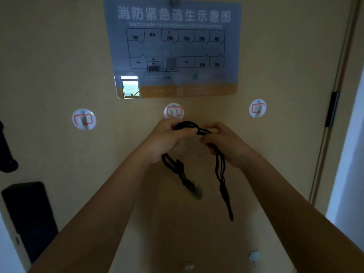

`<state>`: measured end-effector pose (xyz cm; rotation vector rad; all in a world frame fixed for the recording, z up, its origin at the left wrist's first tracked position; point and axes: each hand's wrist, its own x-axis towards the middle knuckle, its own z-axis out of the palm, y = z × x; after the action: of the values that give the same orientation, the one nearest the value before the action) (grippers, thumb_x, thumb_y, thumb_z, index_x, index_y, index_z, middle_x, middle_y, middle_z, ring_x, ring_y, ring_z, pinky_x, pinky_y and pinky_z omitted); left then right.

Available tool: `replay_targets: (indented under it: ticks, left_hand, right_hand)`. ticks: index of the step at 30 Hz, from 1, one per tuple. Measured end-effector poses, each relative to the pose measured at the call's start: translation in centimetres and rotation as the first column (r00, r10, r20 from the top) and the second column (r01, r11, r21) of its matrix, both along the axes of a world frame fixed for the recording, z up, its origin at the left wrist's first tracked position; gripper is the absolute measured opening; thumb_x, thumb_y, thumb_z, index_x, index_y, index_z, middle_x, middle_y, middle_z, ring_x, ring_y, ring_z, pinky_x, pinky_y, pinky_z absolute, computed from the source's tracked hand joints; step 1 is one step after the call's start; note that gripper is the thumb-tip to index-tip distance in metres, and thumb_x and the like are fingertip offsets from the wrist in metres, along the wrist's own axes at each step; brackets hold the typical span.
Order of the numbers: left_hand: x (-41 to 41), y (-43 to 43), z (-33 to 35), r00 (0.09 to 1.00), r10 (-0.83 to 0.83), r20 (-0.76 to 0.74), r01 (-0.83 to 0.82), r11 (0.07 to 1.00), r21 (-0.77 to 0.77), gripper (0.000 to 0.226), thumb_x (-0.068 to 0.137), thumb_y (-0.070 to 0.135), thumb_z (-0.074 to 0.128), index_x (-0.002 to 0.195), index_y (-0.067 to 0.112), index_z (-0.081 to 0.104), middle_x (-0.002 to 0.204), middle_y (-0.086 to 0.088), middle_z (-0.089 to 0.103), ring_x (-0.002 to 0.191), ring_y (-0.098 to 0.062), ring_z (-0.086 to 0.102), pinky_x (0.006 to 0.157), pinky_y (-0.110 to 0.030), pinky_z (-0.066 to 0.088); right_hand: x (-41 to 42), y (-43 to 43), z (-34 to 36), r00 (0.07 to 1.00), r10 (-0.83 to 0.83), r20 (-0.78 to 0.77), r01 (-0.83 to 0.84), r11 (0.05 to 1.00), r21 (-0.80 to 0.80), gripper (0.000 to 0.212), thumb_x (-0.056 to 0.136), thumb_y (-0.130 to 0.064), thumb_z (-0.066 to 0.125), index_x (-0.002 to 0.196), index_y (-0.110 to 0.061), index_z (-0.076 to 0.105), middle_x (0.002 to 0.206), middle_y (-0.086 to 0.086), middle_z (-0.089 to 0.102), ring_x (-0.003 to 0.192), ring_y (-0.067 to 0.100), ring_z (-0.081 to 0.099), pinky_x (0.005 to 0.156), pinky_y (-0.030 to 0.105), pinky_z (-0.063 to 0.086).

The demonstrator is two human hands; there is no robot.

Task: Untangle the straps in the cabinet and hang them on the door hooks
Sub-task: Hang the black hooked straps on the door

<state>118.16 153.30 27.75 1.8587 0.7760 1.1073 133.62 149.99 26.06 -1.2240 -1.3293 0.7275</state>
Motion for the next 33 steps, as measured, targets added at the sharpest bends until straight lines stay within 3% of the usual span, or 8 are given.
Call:
replay_targets:
  ticks: [6,13,16,20,23,26,30,33]
  left_hand:
    - [2.3,0.2,0.4,0.999,-0.017,-0.050,0.020,0.998,0.059,0.009,0.086,0.030,0.061,0.080,0.024,0.064,0.056,0.009,0.052,0.044,-0.001,0.045,0.046,-0.015,0.034]
    - [5.3,1.2,3.8,0.967,-0.239,0.087,0.250,0.955,-0.159,0.028,0.087,0.011,0.053,0.060,0.018,0.051,0.050,0.006,0.038,0.042,-0.007,0.032,0.041,-0.018,0.026]
    - [7.6,1.6,6.2,0.959,-0.282,-0.038,0.281,0.959,-0.023,0.034,0.086,0.027,0.057,0.052,0.025,0.060,0.049,0.008,0.035,0.038,-0.004,0.025,0.042,-0.020,0.013]
    - [11.8,2.7,10.4,0.985,-0.070,-0.158,0.111,0.958,0.266,0.031,0.084,0.041,0.060,0.062,0.020,0.054,0.043,0.011,0.044,0.035,-0.002,0.036,0.039,-0.017,0.024]
    - [15.0,4.1,12.8,0.968,0.121,-0.220,0.016,0.845,0.535,0.037,0.088,0.041,0.057,0.066,0.012,0.063,0.045,0.008,0.050,0.040,-0.005,0.040,0.044,-0.019,0.032]
    - [17.8,5.4,15.2,0.946,0.297,-0.132,-0.077,0.599,0.797,0.038,0.090,0.037,0.055,0.079,0.003,0.069,0.063,-0.008,0.061,0.055,-0.006,0.049,0.055,-0.023,0.037]
    - [20.1,6.1,19.3,0.906,0.423,-0.028,-0.152,0.386,0.910,0.037,0.087,0.040,0.054,0.095,0.008,0.073,0.090,-0.014,0.072,0.085,-0.024,0.064,0.076,-0.038,0.044]
    - [21.2,5.9,22.6,0.887,0.455,0.077,-0.183,0.194,0.964,0.044,0.083,0.042,0.047,0.100,0.010,0.072,0.095,-0.014,0.072,0.089,-0.024,0.064,0.077,-0.035,0.041]
  right_hand:
    - [2.4,-1.2,0.9,0.988,0.125,-0.085,-0.105,0.972,0.210,0.007,0.085,-0.004,0.060,0.081,-0.011,0.060,0.065,0.001,0.059,0.050,0.005,0.054,0.051,0.016,0.044]
    - [5.0,-0.9,3.5,0.985,0.109,-0.132,-0.067,0.954,0.292,0.009,0.085,-0.006,0.060,0.087,-0.014,0.062,0.064,-0.003,0.057,0.046,0.001,0.048,0.047,0.014,0.037]
    - [7.3,-0.7,5.9,0.990,0.093,-0.103,-0.048,0.924,0.378,0.012,0.084,-0.006,0.061,0.077,-0.015,0.062,0.050,-0.010,0.055,0.045,0.005,0.041,0.047,0.018,0.030]
    - [11.7,0.6,9.7,0.996,0.070,-0.051,-0.039,0.886,0.461,0.015,0.085,-0.007,0.061,0.071,-0.013,0.060,0.047,-0.008,0.052,0.040,0.004,0.037,0.040,0.016,0.027]
    - [15.1,2.0,12.5,0.999,0.042,-0.011,-0.031,0.859,0.511,0.016,0.084,-0.005,0.062,0.069,-0.012,0.060,0.052,-0.004,0.052,0.041,0.005,0.039,0.041,0.017,0.029]
    - [17.7,3.4,15.5,0.999,0.046,0.007,-0.041,0.810,0.585,0.013,0.082,-0.004,0.064,0.071,-0.012,0.062,0.060,-0.003,0.062,0.050,0.002,0.054,0.052,0.015,0.043]
    - [20.3,5.1,19.6,0.996,0.074,0.055,-0.092,0.756,0.648,0.009,0.082,-0.004,0.064,0.077,-0.011,0.062,0.059,-0.002,0.060,0.050,0.005,0.052,0.051,0.014,0.044]
    - [21.4,5.7,23.1,0.992,0.112,0.057,-0.121,0.732,0.670,0.009,0.082,-0.004,0.064,0.078,-0.012,0.062,0.061,0.002,0.055,0.049,0.008,0.046,0.044,0.017,0.039]
